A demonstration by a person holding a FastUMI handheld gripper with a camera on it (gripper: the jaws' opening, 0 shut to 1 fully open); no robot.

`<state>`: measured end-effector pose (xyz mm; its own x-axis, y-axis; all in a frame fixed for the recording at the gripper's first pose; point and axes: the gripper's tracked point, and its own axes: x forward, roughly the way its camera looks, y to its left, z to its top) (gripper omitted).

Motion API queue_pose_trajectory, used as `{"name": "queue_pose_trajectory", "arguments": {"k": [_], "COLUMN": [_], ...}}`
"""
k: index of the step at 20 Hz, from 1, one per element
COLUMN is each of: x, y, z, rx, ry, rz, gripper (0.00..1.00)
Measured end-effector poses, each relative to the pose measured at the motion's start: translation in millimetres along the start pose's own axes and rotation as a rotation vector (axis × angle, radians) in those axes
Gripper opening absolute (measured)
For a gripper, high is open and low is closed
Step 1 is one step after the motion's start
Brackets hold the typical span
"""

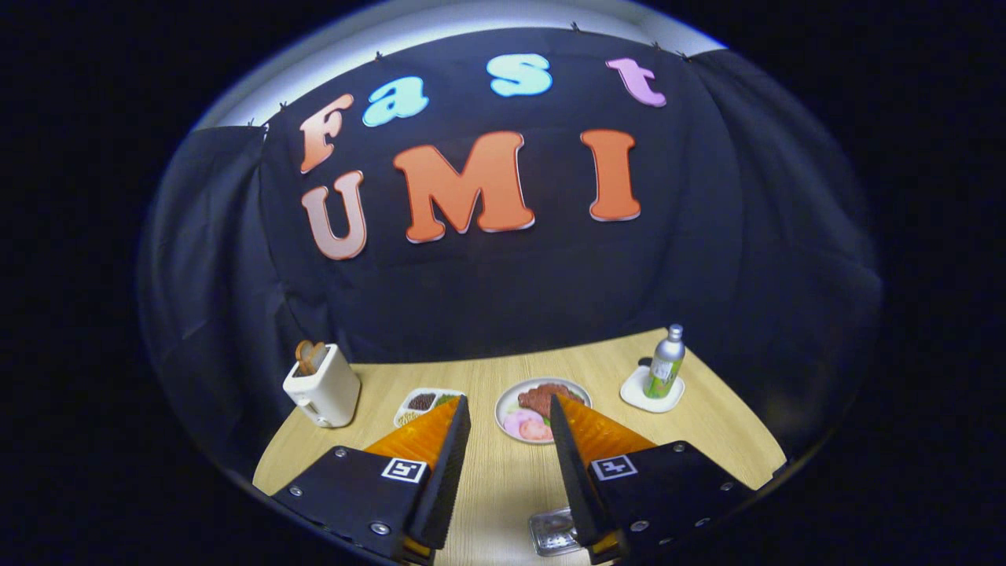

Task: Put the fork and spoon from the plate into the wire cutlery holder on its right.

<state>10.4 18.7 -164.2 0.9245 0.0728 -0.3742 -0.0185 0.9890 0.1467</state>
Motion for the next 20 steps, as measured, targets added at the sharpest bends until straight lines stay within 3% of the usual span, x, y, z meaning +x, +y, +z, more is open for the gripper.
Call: {"name": "queue_pose_trajectory", "arguments": {"k": [5,11,20], "x": [-8,-3,17], "y": [35,98,185], "z": [35,30,-26], "rx": [-0.054,-0.063,-0.074], "ry": [-0.148,-0.166,-0.038], "rz": [0.006,0.048,0.129], "gripper": [0.78,0.97,0.97]}}
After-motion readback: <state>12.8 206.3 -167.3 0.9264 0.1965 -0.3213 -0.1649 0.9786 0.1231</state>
